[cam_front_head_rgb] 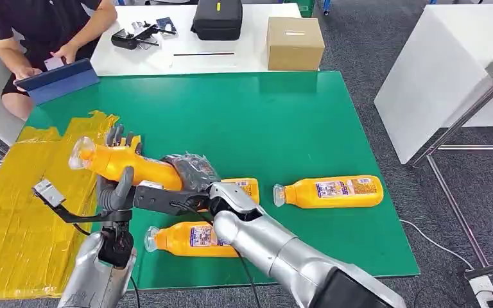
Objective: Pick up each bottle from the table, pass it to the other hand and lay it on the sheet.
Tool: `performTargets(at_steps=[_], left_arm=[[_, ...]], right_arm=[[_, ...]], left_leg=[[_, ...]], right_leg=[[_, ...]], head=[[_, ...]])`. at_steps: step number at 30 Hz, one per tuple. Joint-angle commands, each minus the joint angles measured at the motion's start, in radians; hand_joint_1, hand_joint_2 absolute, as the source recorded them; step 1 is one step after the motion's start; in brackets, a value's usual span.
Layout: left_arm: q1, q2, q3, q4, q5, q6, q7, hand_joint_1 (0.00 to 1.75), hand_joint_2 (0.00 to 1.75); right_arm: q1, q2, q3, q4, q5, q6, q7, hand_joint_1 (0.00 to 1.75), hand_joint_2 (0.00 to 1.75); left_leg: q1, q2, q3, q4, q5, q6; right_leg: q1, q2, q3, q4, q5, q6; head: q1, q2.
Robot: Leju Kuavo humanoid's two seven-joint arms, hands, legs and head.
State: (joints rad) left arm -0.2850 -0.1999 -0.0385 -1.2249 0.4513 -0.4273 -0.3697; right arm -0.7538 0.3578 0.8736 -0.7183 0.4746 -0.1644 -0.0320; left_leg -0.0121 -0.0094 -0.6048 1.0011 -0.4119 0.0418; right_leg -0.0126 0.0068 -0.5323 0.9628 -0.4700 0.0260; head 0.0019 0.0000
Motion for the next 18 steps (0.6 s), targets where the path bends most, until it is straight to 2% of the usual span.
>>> performTargets(at_steps=[1, 18], left_arm=[[-0.072, 0.005, -0.043, 0.073, 0.007, -0.014, -0.001, 1.75, 1.75], [-0.061, -0.002, -0.039, 0.056, 0.013, -0.018, 0.0, 1.75, 1.75]], right_arm=[[-0.006, -0.009, -0.012, 0.038, 0.051, 0.004, -0.005, 1.73, 1.75], [0.001, -0.009, -0.039, 0.036, 0.073, 0.006, -0.008, 1.75, 1.75]], left_leg=[[0.001, -0.003, 0.001, 0.001, 0.0, -0.003], [0.001, -0.002, 0.001, 0.0, 0.0, -0.002]], right_leg=[[0.001, -0.004, 0.003, 0.0, -0.001, -0.001], [0.001, -0.003, 0.002, 0.0, 0.0, -0.001]], head=[[0.0, 0.0], [0.0, 0.0]])
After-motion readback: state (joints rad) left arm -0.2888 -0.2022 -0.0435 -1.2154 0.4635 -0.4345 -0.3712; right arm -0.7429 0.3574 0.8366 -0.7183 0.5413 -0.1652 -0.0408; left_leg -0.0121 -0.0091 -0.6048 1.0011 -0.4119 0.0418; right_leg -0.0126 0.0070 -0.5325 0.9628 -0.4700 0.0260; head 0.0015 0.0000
